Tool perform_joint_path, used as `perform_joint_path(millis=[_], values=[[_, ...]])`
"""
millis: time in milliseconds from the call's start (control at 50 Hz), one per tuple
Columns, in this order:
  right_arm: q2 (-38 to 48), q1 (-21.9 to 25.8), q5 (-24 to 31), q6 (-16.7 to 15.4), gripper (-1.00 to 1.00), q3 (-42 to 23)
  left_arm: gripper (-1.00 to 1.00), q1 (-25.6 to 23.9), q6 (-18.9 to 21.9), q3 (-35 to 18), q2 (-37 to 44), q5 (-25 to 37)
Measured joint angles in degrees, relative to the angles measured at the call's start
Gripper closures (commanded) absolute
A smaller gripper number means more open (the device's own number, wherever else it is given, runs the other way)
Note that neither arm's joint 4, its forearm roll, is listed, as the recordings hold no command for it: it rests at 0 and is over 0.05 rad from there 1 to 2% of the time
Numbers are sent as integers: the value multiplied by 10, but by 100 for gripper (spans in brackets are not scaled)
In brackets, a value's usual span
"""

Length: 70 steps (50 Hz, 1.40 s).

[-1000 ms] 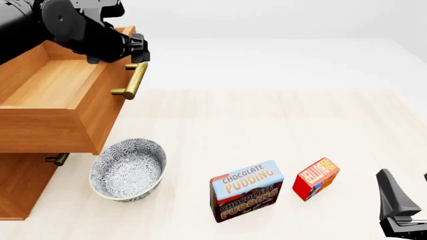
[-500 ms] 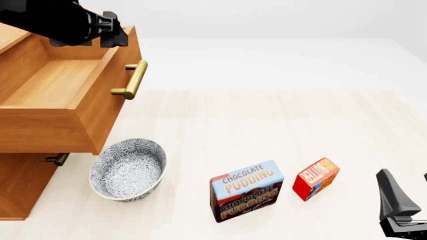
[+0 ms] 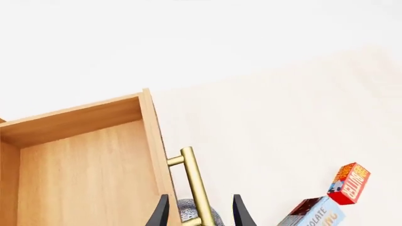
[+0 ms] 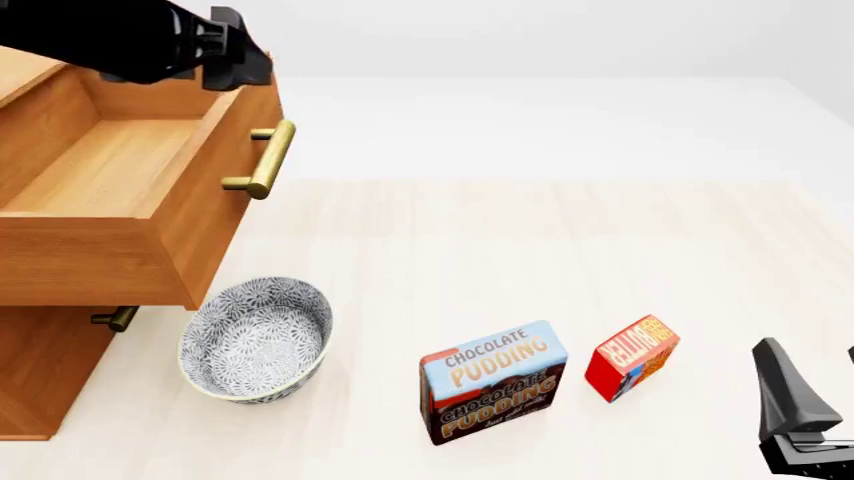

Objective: Put the butter at the back in the top drawer of the cabinet and close it.

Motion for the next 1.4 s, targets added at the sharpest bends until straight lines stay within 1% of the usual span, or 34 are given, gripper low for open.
perform_joint_path(millis=[220,400,700,1040,1400], values=[[0,0,0,0,-100,0,-100,-30,-6,6,10,-15],[0,0,0,0,-100,0,-100,-58,-9,1,36,-30],[0,0,0,0,-100,0,-100,-97,-2,-25,101,-47],[0,0,0,0,-100,0,-100,-148,13,-74,209,-64],[0,0,0,0,-100,0,-100,-202,22,-142,302,-53]])
